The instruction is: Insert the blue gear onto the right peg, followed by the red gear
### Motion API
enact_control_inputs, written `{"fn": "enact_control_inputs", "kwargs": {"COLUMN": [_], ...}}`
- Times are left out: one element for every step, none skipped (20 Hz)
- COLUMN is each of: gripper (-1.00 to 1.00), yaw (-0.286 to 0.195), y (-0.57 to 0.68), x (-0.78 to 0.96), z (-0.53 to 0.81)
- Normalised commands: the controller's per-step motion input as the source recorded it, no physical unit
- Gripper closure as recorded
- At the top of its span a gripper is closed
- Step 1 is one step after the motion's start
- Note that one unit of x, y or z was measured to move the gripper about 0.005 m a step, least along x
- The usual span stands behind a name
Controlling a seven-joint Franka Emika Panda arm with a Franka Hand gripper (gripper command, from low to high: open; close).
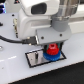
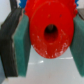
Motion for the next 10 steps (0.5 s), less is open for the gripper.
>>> {"fn": "enact_control_inputs", "kwargs": {"gripper": [1.00, 1.00, 1.00, 1.00, -1.00, -1.00, -1.00, -1.00, -1.00, -1.00], "yaw": [0.000, 0.000, 0.000, 0.000, 0.000, 0.000, 0.000, 0.000, 0.000, 0.000], "y": [-0.07, -0.02, 0.00, 0.00, 0.01, 0.01, 0.06, 0.05, 0.04, 0.03], "x": [0.20, 0.18, 0.13, 0.10, 0.06, 0.02, 0.01, 0.00, 0.02, 0.02], "z": [-0.28, -0.24, -0.14, -0.06, 0.01, 0.06, 0.22, 0.28, 0.33, 0.36]}}
